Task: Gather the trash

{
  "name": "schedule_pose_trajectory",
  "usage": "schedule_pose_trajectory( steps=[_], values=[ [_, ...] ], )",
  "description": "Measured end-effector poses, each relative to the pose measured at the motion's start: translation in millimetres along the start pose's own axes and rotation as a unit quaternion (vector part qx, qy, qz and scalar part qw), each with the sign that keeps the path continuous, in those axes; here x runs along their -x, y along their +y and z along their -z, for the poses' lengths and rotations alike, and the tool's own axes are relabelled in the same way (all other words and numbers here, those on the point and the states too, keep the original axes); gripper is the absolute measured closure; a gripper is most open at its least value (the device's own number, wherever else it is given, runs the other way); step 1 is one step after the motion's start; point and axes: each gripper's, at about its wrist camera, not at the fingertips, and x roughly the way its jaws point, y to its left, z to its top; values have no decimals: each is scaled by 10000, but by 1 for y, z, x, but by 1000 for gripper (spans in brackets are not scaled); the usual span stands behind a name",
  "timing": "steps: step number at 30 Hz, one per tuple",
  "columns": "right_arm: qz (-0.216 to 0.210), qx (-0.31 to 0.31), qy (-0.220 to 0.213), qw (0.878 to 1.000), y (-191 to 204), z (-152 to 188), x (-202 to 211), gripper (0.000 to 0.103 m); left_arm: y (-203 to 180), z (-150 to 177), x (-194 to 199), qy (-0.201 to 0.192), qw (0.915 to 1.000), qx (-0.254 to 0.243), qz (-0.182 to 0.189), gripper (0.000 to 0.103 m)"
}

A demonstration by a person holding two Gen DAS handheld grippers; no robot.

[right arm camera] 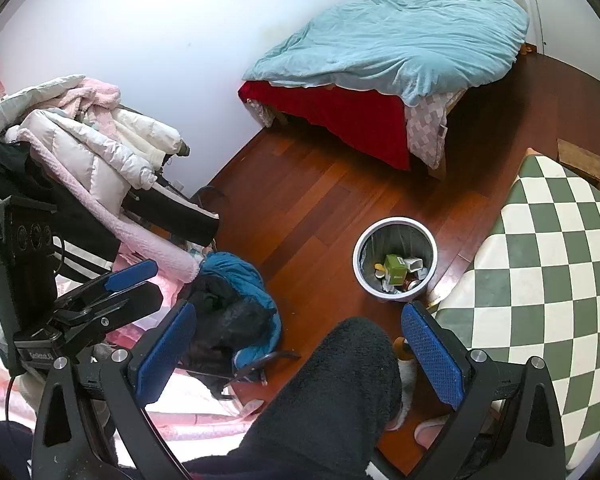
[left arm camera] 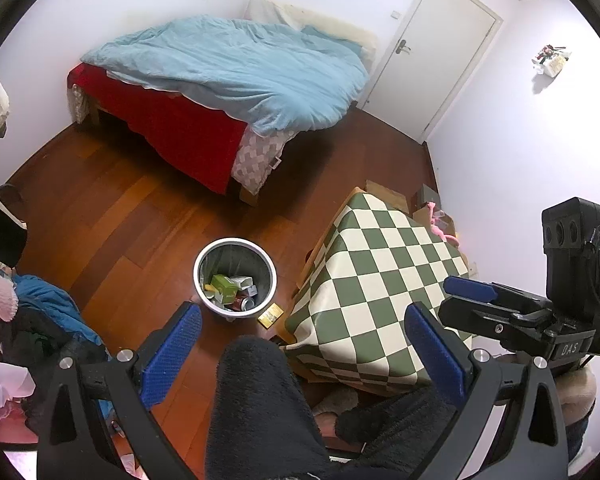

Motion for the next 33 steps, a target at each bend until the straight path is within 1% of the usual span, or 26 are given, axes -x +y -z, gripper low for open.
schedule_pose_trajectory(
  steps=[24, 33],
  values=[
    [-26, 135, 86, 9999, 1, -1, 2, 0, -9, -1, -2, 21, 10000, 17, 37, 0],
    [-35, 171, 121, 9998, 2, -1, 1, 0, -6, -1, 2, -22, 10000, 71, 37, 0]
  ],
)
